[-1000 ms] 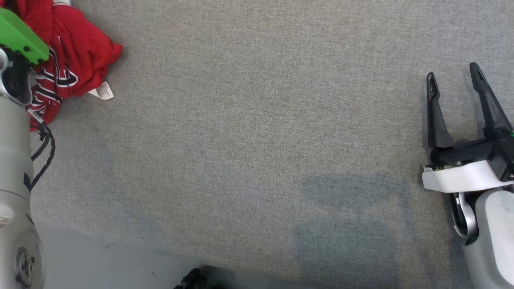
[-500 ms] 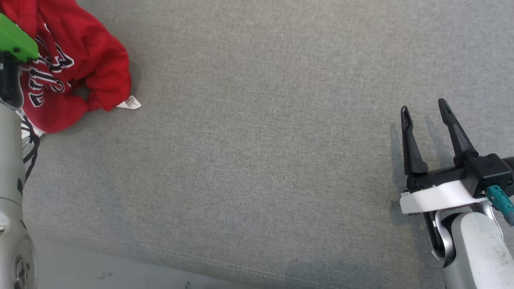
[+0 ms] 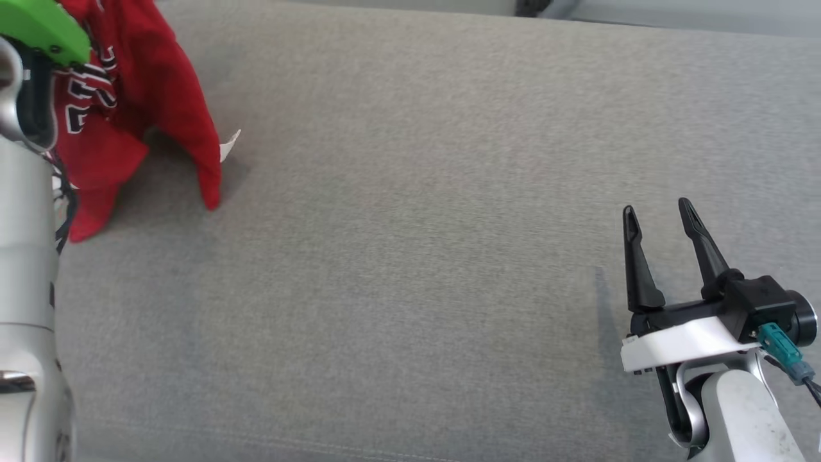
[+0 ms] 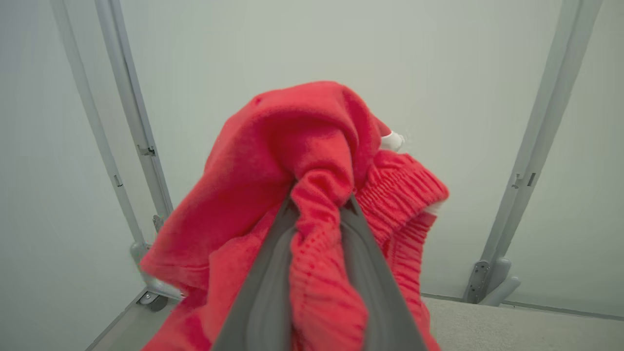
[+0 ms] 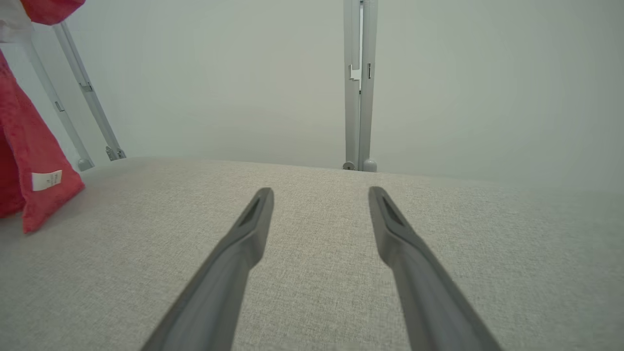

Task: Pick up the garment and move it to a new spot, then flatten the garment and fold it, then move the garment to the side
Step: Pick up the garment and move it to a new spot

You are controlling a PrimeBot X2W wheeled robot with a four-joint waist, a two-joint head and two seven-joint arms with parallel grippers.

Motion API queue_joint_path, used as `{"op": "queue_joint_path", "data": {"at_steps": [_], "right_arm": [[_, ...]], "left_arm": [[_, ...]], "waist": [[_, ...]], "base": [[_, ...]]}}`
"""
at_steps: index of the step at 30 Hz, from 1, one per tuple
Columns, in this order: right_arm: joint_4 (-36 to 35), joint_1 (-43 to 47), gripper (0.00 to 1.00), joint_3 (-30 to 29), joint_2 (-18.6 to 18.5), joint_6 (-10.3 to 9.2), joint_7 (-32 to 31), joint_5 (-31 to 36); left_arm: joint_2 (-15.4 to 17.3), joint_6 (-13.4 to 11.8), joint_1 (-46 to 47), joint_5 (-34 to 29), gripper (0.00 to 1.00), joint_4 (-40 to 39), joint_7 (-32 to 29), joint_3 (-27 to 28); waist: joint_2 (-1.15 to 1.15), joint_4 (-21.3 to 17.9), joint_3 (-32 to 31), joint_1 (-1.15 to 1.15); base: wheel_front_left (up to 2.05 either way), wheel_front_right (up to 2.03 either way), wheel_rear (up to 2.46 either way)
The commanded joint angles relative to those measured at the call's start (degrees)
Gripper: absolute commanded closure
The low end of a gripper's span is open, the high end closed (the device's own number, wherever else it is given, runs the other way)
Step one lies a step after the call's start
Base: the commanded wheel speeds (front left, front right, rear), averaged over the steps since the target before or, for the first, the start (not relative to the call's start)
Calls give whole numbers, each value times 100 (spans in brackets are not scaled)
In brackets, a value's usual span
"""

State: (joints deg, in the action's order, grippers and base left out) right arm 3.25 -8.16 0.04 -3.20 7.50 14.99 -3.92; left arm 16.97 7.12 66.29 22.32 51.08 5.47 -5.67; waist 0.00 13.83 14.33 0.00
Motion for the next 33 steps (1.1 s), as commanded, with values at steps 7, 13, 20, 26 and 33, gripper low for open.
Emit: {"op": "queue_joint_path", "data": {"at_steps": [7,13,20,26,33], "right_arm": [[-8,165,0,-21,29,-2,12,-275],[2,170,0,-23,29,-2,11,-480],[-44,81,0,41,28,-2,11,-681],[-56,25,0,33,31,-2,11,-777],[-100,-35,0,55,30,-2,11,-899]], "left_arm": [[-290,-74,-503,27,100,-1634,-650,-293],[-525,-240,-761,116,100,-2640,-1213,-471],[-860,-371,-969,98,100,-3346,-1652,-830],[-1050,-407,-1231,33,100,-3327,-1774,-1170],[-1119,-518,-1850,-34,100,-2930,-1475,-1377]], "waist": [[0,-1211,-484,0],[0,-1747,-426,0],[0,-2412,-274,0],[0,-2763,-103,0],[0,-2919,226,0]], "base": [[0,0,0],[0,0,0],[0,0,0],[0,0,0],[0,0,0]]}}
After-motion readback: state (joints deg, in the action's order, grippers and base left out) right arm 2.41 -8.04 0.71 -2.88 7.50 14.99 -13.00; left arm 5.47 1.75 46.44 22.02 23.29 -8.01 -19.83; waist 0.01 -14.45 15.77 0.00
